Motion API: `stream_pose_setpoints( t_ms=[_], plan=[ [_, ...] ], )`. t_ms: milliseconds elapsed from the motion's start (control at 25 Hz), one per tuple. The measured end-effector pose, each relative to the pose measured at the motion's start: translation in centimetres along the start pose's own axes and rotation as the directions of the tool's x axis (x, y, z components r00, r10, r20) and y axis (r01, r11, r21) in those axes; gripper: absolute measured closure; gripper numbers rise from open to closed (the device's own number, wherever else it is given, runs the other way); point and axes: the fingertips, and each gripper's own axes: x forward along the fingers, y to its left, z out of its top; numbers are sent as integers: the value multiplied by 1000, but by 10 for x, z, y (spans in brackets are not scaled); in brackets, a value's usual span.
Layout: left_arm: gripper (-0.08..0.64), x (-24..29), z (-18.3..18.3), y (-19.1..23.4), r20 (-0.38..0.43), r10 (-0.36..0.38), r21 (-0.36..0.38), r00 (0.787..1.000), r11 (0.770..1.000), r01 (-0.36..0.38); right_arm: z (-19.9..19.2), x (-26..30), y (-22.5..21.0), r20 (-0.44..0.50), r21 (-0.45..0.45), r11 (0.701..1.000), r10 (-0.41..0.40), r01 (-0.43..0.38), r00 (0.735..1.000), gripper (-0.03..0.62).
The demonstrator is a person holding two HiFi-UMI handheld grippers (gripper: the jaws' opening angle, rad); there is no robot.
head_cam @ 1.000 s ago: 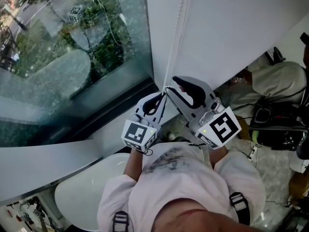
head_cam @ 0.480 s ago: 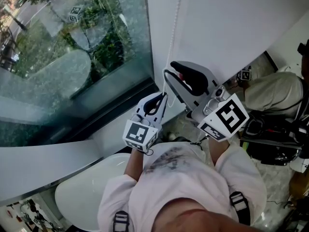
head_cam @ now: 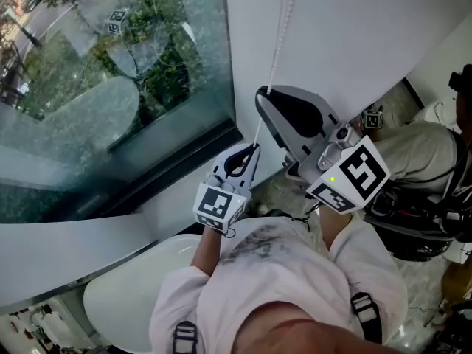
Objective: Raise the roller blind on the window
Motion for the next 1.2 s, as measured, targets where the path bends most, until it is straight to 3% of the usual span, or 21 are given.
stream_pose_setpoints(
  t_ms=[400, 640, 1200],
  plan=[
    [552, 1, -5, 4, -16, 6, 1, 1000, 1000, -6, -4, -3, -5, -21, -20, 998, -64, 63, 998, 528],
    [552, 9, -46, 10, -87, 11, -20, 996, 1000, -12, -44, -2, -7, -94, -22, 997, -71, 70, 993, 528],
    [552, 11, -102, 7, -132, 4, -51, 991, 999, -11, -97, -19, 1, -156, -29, 995, -100, 97, 983, 528]
  ],
)
